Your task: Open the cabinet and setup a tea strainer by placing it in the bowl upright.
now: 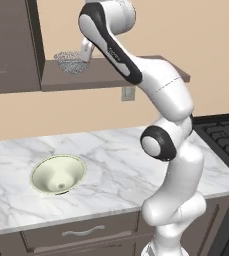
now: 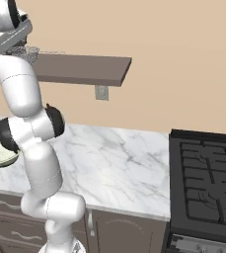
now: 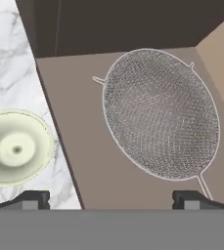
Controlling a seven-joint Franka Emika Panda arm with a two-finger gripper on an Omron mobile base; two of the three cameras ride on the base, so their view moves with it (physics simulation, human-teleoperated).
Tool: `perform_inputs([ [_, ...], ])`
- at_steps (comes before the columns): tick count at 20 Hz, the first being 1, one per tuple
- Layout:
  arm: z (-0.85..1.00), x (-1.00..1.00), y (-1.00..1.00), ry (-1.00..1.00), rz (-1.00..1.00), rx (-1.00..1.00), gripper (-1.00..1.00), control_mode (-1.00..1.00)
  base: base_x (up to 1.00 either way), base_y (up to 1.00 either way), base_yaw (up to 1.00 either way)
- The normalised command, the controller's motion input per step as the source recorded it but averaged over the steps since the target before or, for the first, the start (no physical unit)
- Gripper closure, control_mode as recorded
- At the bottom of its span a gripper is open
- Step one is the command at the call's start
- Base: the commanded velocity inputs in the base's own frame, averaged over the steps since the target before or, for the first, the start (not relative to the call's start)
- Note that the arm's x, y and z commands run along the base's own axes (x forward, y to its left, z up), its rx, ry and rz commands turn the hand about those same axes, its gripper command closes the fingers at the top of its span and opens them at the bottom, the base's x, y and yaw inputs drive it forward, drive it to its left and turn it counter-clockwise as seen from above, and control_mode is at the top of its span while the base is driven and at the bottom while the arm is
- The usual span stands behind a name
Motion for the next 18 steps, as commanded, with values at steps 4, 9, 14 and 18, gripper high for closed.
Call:
perform_inputs([
  [4,-0.09,0.19,0.03,0.01,-0.04,-0.01,-1.0,-1.0,0.0,0.0,0.0],
  [9,-0.09,0.32,0.2,0.0,-0.07,-0.04,-1.0,-1.0,0.0,0.0,0.0],
  [14,-0.14,0.21,0.07,0.0,0.0,-0.03,-1.0,-1.0,0.0,0.0,0.0],
  [18,0.0,0.33,0.03,0.0,0.01,-0.02,-1.0,-1.0,0.0,0.0,0.0],
])
